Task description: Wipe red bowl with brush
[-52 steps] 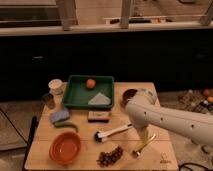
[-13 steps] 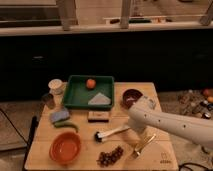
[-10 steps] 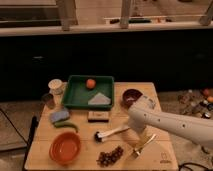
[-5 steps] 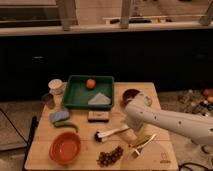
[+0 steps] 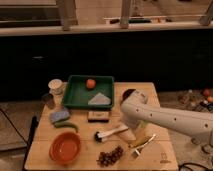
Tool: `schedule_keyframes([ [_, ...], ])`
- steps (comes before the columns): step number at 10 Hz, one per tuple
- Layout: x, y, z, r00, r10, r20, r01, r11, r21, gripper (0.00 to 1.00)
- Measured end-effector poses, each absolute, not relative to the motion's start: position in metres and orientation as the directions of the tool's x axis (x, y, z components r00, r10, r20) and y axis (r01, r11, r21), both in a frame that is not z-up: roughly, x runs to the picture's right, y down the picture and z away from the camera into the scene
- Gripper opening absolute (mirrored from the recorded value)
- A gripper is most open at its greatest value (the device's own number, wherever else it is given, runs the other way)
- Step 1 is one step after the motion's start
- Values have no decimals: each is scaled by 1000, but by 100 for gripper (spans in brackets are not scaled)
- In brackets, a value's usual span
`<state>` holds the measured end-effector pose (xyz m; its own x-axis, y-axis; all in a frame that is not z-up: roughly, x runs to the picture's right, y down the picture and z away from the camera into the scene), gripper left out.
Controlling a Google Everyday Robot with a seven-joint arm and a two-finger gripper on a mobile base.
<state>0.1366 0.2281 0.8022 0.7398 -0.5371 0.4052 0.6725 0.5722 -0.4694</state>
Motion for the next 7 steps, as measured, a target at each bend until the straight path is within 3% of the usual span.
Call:
schedule_keyframes([
  [7,111,234,817,676,-561,478,737,528,-422,80],
])
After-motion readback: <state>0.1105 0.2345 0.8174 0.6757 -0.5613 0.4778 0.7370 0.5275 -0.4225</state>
